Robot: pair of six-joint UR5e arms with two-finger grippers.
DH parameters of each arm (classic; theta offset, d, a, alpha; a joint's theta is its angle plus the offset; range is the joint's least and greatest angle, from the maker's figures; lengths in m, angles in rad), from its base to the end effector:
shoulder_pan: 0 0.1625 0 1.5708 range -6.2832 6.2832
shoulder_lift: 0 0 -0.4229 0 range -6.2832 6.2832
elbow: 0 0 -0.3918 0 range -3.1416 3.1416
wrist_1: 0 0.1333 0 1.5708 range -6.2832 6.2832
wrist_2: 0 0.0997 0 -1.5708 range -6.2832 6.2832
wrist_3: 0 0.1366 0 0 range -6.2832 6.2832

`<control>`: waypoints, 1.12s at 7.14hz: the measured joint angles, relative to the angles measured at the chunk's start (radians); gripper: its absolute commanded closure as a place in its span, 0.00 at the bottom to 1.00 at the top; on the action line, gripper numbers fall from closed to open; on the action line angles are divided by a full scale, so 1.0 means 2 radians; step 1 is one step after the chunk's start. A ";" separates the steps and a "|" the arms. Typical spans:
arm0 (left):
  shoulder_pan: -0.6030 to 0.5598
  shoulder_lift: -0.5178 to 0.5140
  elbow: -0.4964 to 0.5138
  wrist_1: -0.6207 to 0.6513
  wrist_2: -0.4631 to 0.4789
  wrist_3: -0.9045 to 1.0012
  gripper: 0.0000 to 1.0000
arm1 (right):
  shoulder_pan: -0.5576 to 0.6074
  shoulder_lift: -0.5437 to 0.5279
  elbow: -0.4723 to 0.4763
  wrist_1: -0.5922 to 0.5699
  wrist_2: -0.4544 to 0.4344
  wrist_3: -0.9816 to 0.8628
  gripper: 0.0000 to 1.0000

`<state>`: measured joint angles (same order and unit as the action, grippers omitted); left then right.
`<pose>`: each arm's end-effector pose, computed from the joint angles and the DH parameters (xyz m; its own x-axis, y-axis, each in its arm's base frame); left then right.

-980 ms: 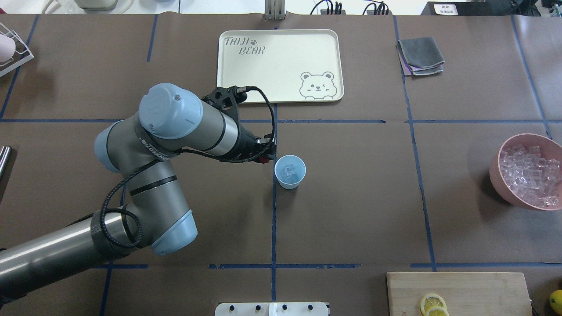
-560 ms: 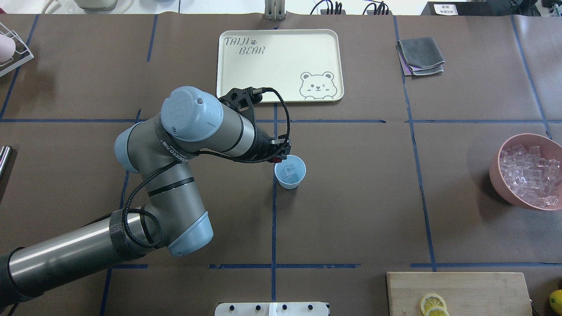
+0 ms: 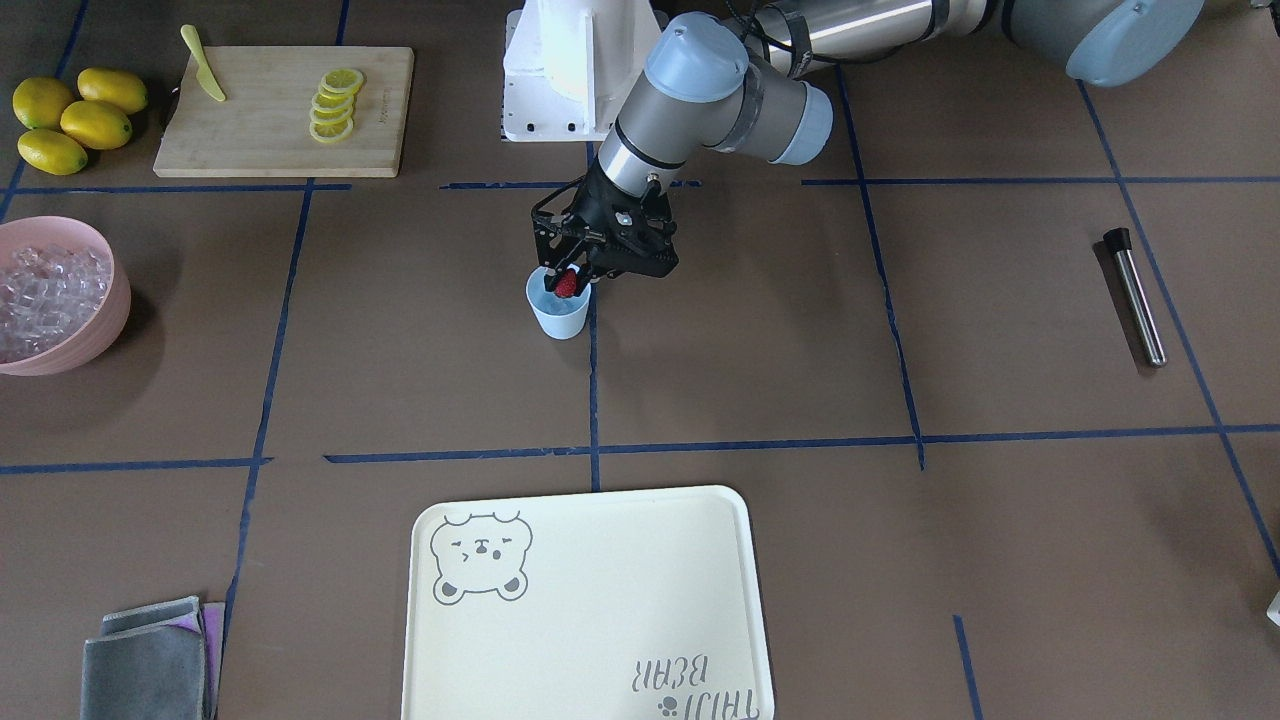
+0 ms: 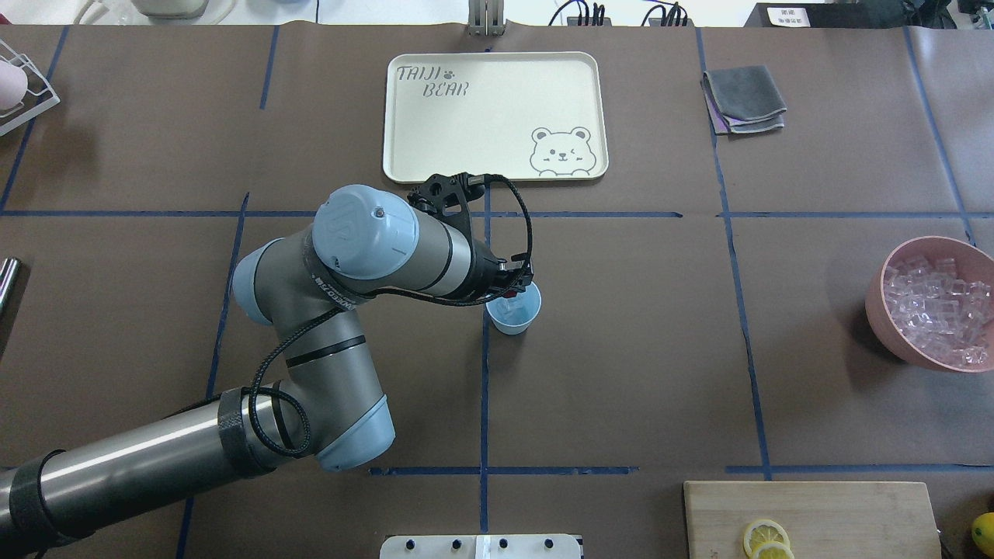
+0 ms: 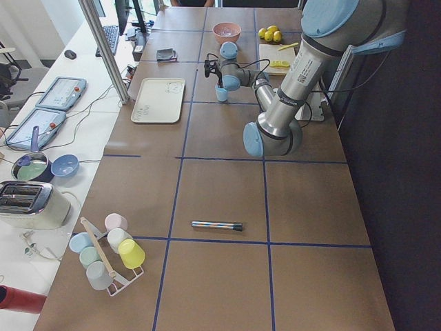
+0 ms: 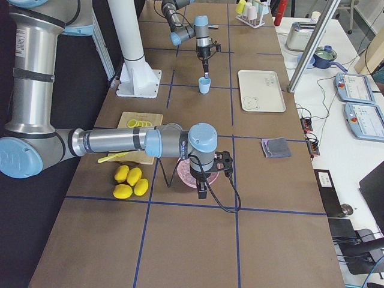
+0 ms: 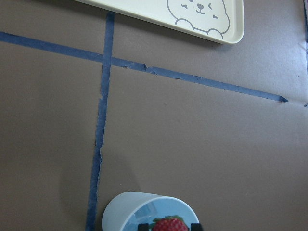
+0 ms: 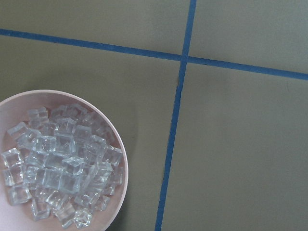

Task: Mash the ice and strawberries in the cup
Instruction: 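Release the strawberry into the cup and lift the left gripper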

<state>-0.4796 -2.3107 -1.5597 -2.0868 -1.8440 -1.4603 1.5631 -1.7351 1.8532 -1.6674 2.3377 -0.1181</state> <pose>0.6066 -0.4242 0.1616 0.3064 -0.0397 -0.9511 0.1849 0.9826 0.0186 0.0353 -0.4220 0.6297 0.7140 -0.1381 0.6864 0.0925 0.9904 0.1031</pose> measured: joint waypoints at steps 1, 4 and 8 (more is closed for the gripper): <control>0.001 0.000 0.000 0.000 0.000 0.000 0.30 | 0.000 0.000 0.000 0.000 0.000 0.000 0.00; 0.001 0.002 -0.002 0.000 0.000 0.002 0.20 | 0.000 0.000 -0.001 -0.001 0.000 0.000 0.00; -0.072 0.114 -0.110 0.006 -0.047 0.042 0.22 | 0.000 0.001 -0.002 0.000 0.002 0.000 0.00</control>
<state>-0.6234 -2.0830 -1.7791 -2.0757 -1.9372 -1.3764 1.5631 -1.7338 1.8500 -1.6675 2.3409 -0.1185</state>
